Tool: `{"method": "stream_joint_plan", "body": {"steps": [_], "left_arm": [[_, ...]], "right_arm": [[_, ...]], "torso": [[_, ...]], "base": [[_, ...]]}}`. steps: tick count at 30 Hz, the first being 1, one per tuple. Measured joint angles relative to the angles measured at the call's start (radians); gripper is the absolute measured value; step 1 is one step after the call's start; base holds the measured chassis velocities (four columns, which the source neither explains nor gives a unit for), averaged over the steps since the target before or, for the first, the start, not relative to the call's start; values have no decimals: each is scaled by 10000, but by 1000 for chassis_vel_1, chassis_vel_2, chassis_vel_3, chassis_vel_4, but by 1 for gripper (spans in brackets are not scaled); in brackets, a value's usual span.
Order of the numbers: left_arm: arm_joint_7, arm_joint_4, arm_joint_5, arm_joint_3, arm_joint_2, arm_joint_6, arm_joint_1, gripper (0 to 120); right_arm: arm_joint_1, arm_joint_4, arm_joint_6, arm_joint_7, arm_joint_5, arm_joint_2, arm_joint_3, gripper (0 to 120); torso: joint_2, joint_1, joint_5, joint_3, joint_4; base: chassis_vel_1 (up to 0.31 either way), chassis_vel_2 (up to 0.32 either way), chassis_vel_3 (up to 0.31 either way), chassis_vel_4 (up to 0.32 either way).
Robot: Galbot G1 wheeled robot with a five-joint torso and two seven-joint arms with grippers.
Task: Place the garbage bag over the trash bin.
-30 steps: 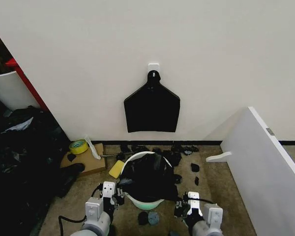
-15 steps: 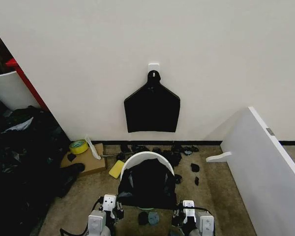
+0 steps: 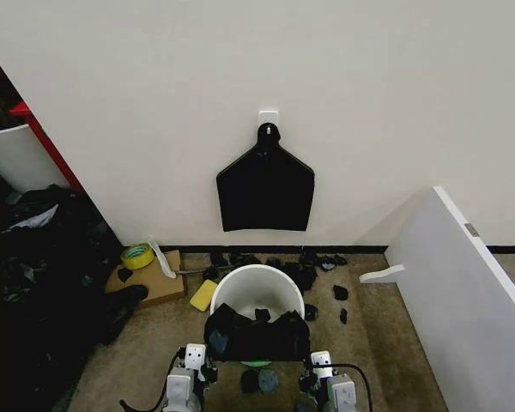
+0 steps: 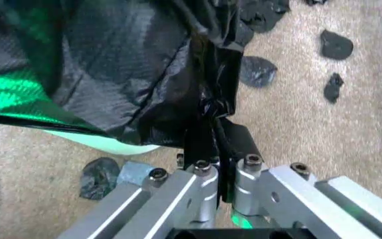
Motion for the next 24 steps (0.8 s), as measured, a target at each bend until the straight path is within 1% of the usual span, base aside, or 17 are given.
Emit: {"method": "stream_joint_plan", "body": {"steps": [10, 14, 19, 24], "left_arm": [[22, 285, -114, 6, -219, 33, -139, 0], [34, 492, -188, -12, -460, 24, -282, 0], [35, 457, -240, -37, -549, 8, -256, 0], [6, 201, -253, -41, -494, -33, -74, 0]], "right_arm": [[25, -341, 144, -425, -304, 81, 229, 0], [-7, -494, 210, -621, -369, 170, 383, 0], [-104, -459, 243, -676, -378, 175, 442, 0], [-224, -237, 297, -726, -230, 102, 482, 0]], "torso": [[0, 0, 0, 0, 0], [0, 0, 0, 0, 0], [0, 0, 0, 0, 0], [0, 0, 0, 0, 0]], "base": [[0, 0, 0, 0], [0, 0, 0, 0], [0, 0, 0, 0], [0, 0, 0, 0]]}}
